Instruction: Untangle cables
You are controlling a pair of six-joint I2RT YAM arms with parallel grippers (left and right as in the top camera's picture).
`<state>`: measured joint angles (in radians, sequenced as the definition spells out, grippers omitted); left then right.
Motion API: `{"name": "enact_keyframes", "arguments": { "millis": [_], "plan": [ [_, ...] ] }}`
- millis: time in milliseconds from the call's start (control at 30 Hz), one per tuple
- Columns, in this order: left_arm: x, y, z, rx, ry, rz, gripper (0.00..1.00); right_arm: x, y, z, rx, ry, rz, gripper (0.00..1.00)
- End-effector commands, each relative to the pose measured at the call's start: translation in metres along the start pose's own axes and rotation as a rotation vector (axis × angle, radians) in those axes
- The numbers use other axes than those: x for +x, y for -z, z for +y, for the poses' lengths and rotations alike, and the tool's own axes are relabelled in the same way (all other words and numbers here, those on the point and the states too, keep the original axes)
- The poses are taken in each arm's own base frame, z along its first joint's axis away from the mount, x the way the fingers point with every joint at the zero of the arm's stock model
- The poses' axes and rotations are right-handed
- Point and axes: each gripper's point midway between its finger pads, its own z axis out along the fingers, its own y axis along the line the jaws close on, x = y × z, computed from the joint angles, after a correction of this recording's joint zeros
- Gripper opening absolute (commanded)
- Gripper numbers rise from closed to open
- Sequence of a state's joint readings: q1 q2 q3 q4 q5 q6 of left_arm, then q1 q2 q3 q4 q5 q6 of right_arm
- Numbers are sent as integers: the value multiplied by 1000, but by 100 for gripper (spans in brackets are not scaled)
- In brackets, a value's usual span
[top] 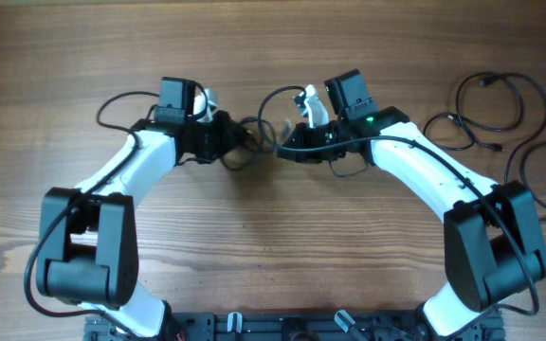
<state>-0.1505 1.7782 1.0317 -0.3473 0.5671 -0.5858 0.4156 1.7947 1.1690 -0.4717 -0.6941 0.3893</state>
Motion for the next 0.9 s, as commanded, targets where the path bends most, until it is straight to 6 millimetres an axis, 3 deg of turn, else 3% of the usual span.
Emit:
{"name": "enact_keyframes", "arguments": {
  "millis": [0, 133, 233, 367, 467, 633, 767, 867],
  "plan": [
    [-31, 18, 42, -99, 87, -103, 4, -9, 11, -37, 217, -63, -73, 4],
    [-39, 27, 55, -110, 130, -120, 5, -7, 15, -53, 310, -78, -83, 4],
    [-39, 28, 57, -112, 136, -121, 20, -8, 16, -55, 318, -76, -88, 4],
    [-39, 27, 56, -112, 133, -120, 82, -8, 14, -49, 285, -73, -82, 4],
    [-39, 27, 56, -112, 117, -119, 99, -8, 14, -49, 284, -73, -81, 4],
    [-35, 26, 48, -70, 60, -89, 100, -7, 13, -46, 270, -73, -76, 5],
    [-19, 28, 9, 146, -122, 3, 100, -7, 13, -46, 270, -73, -75, 5],
    [-21, 35, 3, 152, -178, -19, 100, -6, 10, -42, 266, -58, -71, 10]
  ]
}}
